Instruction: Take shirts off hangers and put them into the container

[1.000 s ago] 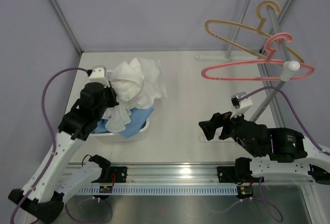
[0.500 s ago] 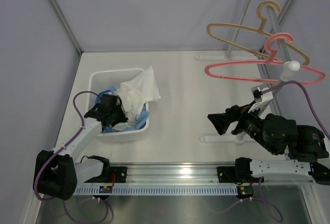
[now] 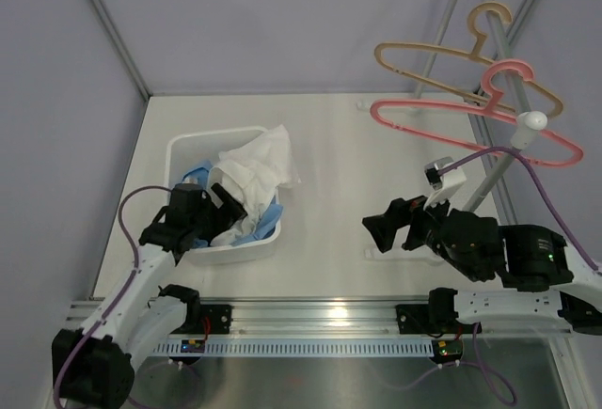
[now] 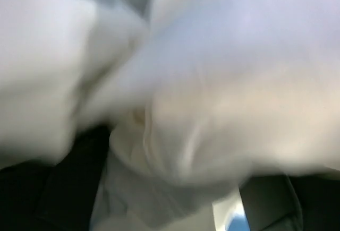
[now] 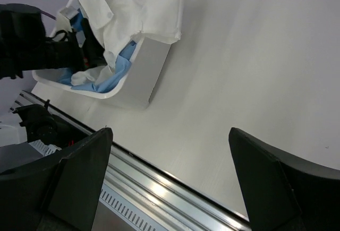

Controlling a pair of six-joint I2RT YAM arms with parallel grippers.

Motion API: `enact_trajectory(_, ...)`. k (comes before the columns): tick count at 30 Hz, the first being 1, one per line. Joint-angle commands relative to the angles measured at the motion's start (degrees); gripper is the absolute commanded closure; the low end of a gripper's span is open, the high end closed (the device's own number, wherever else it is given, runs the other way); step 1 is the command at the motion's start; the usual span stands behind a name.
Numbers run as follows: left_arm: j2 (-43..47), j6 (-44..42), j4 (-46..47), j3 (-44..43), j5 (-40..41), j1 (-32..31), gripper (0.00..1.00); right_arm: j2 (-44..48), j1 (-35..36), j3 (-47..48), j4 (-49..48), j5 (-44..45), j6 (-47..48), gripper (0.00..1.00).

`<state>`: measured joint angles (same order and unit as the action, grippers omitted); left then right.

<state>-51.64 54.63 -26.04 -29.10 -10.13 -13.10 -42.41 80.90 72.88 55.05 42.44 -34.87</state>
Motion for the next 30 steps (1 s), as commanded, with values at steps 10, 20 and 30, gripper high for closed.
enact_trajectory(10, 22.5, -1.6, -36.7, -27.8, 24.8, -0.2, 0.01, -9.2, 0.5, -4.1, -0.4, 8.1, -4.4, 0.01)
enact_trajectory(20, 27.2, -18.7, -23.0, -27.6, 9.1, -0.2, 0.01, -11.9, 0.4, -9.2, -6.3, 8.8, -4.1, 0.01)
enact_trajectory(30, 24.0, -22.5, -20.5, -29.9, 7.7, -0.2, 0.01, -22.1, -11.2, -9.9, -34.9, -9.3, 8.6, 0.01)
